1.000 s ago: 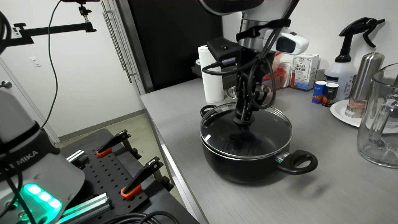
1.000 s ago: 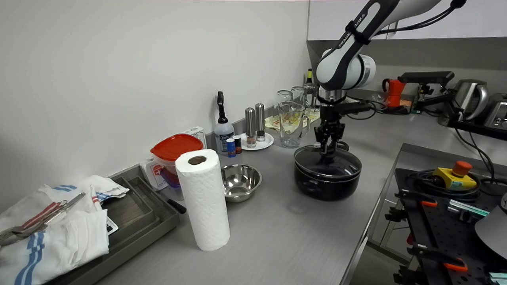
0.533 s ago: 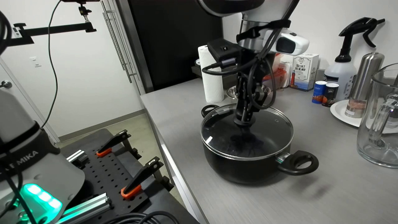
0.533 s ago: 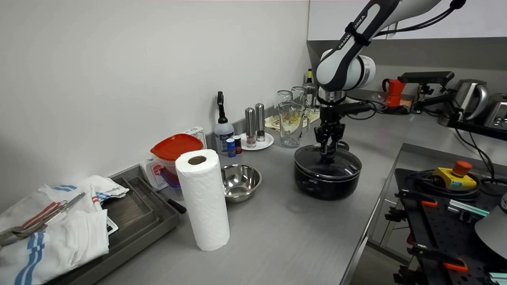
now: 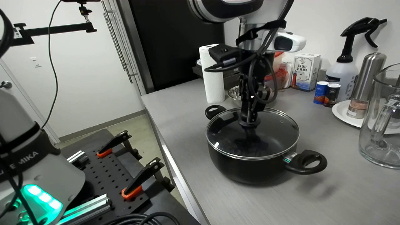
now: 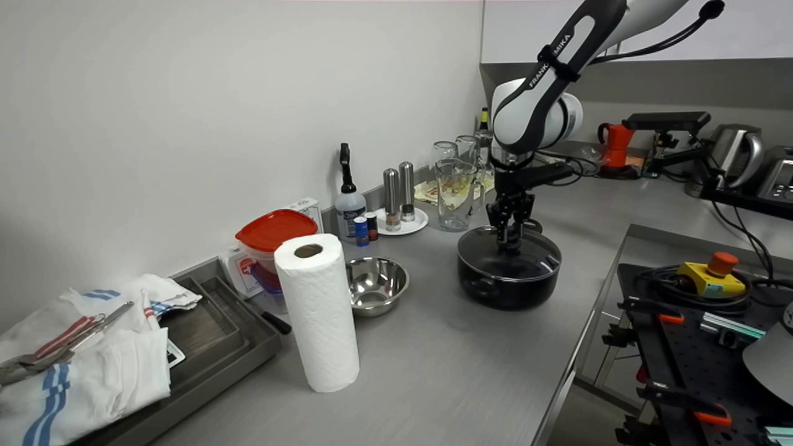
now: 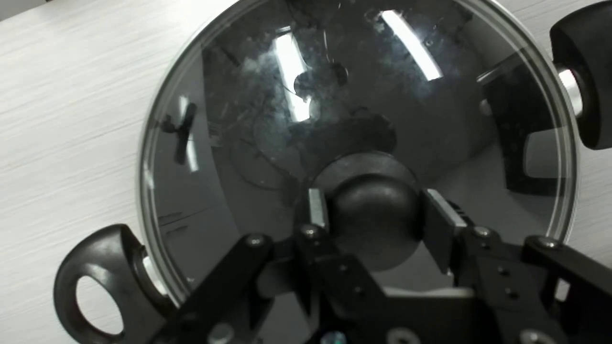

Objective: Cover the pot

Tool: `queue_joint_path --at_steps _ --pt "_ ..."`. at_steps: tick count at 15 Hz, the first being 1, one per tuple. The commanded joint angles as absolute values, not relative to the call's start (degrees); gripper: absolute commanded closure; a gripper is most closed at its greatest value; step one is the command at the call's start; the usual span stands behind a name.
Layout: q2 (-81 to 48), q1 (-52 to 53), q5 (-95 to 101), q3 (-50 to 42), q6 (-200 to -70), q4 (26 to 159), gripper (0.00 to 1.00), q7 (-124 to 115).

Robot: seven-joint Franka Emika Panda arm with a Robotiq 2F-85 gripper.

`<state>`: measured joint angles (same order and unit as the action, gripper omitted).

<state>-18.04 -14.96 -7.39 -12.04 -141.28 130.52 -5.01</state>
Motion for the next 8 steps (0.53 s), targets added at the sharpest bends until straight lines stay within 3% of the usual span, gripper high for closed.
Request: queue_joint_path --at_steps 1,2,3,4,7,8 --pt "-17.67 -13.21 -4.91 -13.22 -143.1 130.92 0.75 -7.97" --pt "-17.61 -13.16 -4.68 -13.22 -143.12 130.98 0.75 -8.02" --pt "-17.51 -13.16 -4.7 -13.18 -143.05 131.03 0.25 -7.95" --pt "-17.42 -13.23 -4.84 -13.11 -142.89 131.06 0.24 -7.73" --pt "-17.14 -13.36 -5.17 -12.96 -142.93 131.17 0.03 -7.34" --pt "-17.04 -13.38 -5.25 -12.93 -142.99 131.21 0.01 -7.27"
